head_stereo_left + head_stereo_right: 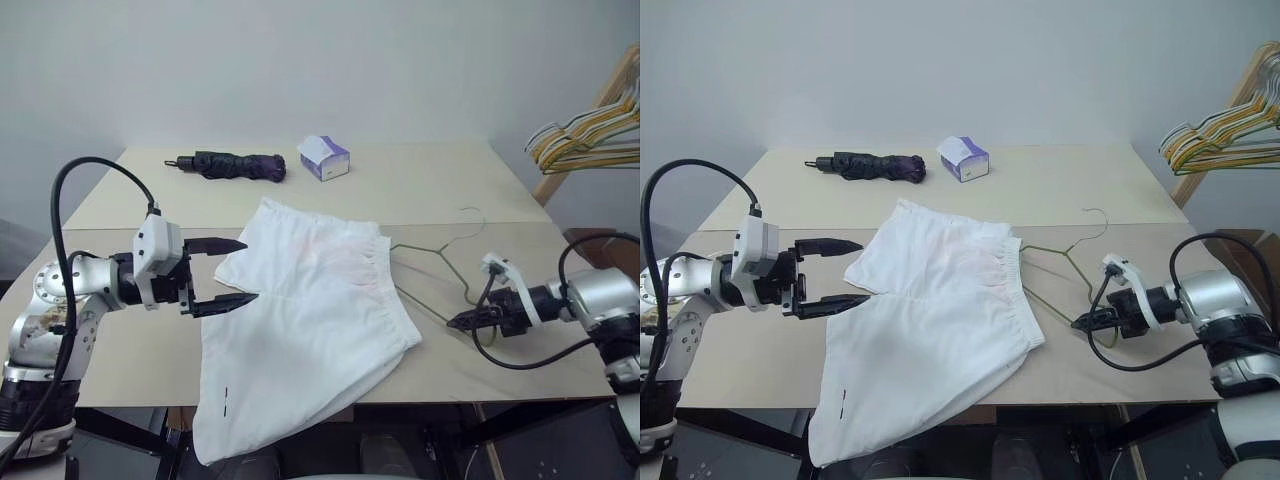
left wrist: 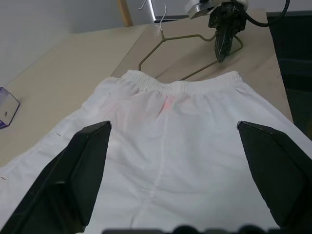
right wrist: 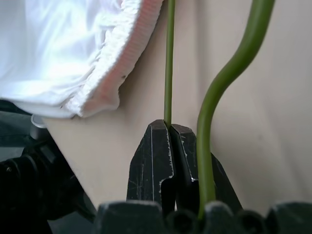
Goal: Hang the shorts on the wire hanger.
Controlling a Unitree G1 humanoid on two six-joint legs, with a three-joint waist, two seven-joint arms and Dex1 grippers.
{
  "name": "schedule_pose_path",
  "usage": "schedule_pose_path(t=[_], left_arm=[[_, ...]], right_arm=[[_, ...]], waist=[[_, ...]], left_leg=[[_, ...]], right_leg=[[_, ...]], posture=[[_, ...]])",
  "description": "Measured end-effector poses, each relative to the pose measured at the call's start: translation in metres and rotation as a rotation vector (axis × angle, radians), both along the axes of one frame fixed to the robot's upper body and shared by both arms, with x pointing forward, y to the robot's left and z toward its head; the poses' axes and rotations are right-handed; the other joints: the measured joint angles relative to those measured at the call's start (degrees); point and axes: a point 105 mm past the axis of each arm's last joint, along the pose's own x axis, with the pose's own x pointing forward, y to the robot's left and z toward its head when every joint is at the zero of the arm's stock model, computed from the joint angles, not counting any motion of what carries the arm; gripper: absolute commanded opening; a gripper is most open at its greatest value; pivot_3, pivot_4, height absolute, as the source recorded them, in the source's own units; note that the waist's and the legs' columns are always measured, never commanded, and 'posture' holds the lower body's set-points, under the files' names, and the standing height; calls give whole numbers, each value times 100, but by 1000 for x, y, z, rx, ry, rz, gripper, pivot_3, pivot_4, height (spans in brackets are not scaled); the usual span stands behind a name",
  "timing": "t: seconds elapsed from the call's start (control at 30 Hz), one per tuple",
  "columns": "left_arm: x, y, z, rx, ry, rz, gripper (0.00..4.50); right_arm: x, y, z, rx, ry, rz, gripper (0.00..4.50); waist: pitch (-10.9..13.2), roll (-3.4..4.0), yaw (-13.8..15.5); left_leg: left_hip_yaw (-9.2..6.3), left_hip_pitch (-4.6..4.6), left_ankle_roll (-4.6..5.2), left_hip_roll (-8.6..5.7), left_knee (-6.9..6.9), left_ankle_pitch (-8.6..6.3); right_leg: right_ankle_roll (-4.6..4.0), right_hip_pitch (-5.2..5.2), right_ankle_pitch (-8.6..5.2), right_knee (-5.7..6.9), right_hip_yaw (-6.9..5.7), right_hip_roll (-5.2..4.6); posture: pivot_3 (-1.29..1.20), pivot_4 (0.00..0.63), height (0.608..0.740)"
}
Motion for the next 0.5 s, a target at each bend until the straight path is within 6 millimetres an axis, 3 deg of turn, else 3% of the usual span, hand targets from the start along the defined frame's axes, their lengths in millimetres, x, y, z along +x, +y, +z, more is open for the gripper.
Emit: schedule_pose_path(t=[0.2, 0.37, 0.5], left_arm=[[0, 0, 0, 4, -4, 2, 4484], [1, 1, 0, 15, -21, 3, 4484], [4, 3, -3, 17, -15, 1, 4484]], right_arm=[[14, 2, -4, -22, -29, -34, 0], [26, -11, 19, -46, -156, -93, 0], [31, -2, 45, -93, -315, -37, 0]], waist=[[0, 0, 23], [2, 3, 40], [2, 4, 1]], left_leg=[[-1, -4, 0, -3, 3, 1], [-2, -5, 0, -3, 2, 1], [-2, -3, 0, 0, 1, 0]], right_leg=[[1, -1, 1, 0, 1, 0], [1, -3, 0, 1, 1, 0], [1, -7, 0, 6, 1, 0]], posture=[[-78, 0, 740], [-104, 0, 740], [-125, 0, 740]])
